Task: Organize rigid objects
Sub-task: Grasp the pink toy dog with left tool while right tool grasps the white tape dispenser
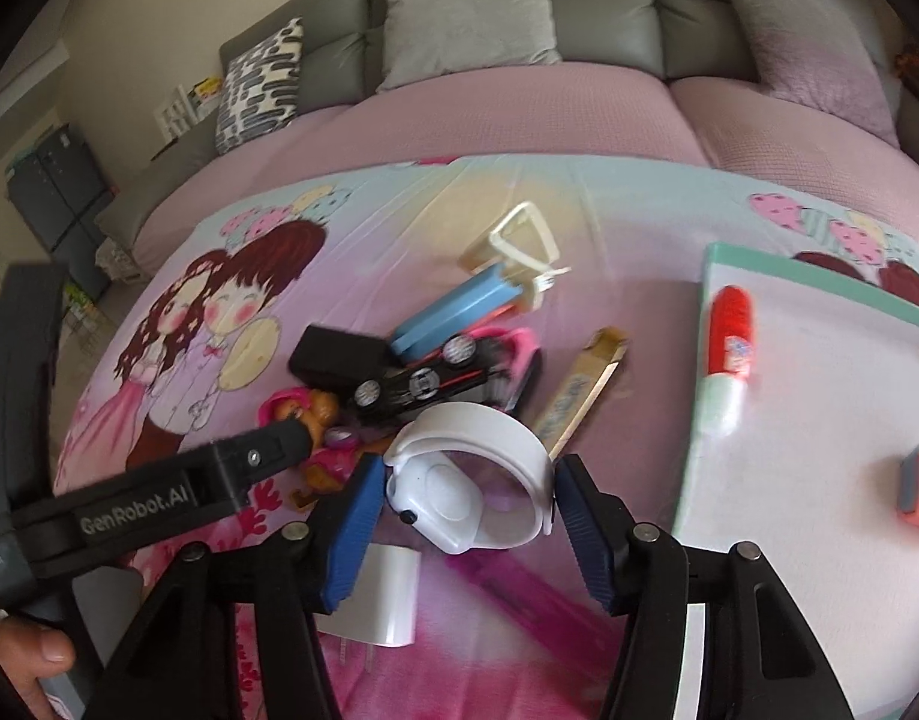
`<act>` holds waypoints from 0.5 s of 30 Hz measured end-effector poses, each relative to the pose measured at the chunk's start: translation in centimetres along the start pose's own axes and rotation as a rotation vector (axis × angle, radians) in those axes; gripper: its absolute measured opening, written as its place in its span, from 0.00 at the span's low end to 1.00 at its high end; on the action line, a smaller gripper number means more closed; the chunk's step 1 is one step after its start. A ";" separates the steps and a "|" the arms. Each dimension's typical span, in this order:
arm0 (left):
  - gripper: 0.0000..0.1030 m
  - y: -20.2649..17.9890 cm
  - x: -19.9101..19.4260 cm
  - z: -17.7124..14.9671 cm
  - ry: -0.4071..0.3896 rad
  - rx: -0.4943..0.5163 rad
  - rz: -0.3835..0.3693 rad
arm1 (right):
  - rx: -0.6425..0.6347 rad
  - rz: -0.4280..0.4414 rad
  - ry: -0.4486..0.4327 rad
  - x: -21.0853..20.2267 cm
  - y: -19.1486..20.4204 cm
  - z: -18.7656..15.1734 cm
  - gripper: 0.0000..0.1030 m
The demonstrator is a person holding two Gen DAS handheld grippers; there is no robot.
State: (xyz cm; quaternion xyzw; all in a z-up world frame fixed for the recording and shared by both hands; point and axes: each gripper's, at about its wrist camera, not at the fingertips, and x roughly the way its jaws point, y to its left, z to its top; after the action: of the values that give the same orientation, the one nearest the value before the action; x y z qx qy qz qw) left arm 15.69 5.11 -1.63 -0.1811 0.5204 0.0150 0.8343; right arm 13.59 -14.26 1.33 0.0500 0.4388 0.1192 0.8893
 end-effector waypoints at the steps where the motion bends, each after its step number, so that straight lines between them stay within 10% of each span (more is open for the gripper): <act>1: 0.99 -0.1 0.1 0.0 0.002 0.002 0.004 | 0.009 -0.004 -0.007 -0.3 -0.3 0.1 0.60; 8: 0.98 -1.9 1.0 -0.1 -0.006 0.045 0.027 | 0.060 -0.018 -0.051 -2.0 -1.9 0.7 0.60; 15: 0.72 -4.4 1.8 -0.5 -0.002 0.107 0.010 | 0.069 -0.022 -0.052 -2.1 -2.2 0.7 0.60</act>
State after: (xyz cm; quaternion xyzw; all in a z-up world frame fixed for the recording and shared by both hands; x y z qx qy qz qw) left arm 16.95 0.58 -2.14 -0.1339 0.5207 -0.0085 0.8431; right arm 13.32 -16.94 2.97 0.0790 0.4198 0.0927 0.8994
